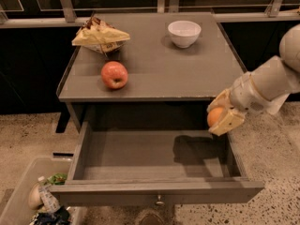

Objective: Place orange into top drawer

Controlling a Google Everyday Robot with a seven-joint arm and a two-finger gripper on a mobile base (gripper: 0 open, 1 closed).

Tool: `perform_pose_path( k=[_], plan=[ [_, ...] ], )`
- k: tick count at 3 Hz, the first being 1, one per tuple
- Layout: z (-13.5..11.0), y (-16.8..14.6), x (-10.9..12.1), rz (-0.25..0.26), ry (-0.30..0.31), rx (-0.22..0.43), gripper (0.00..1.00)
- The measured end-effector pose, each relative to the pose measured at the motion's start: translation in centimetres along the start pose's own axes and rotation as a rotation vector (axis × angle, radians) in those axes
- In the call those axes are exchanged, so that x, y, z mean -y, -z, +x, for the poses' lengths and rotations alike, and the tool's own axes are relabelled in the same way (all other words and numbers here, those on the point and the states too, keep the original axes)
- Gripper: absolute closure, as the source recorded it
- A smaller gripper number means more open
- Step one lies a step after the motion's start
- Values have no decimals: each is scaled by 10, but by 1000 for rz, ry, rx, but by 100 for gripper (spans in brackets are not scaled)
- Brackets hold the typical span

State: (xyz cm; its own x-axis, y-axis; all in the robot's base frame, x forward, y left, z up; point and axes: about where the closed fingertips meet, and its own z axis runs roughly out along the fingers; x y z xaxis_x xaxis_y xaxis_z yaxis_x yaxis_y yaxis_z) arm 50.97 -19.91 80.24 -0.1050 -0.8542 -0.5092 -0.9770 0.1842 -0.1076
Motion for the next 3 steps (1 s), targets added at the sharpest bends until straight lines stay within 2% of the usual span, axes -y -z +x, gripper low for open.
perform_pose_path(
  k=[1, 2, 3],
  plan=[
    [33, -62, -25, -59, -54, -44, 100],
    [66, -129, -33, -98, -106, -91, 100],
    [84, -180, -28, -90, -122, -134, 100]
  ],
)
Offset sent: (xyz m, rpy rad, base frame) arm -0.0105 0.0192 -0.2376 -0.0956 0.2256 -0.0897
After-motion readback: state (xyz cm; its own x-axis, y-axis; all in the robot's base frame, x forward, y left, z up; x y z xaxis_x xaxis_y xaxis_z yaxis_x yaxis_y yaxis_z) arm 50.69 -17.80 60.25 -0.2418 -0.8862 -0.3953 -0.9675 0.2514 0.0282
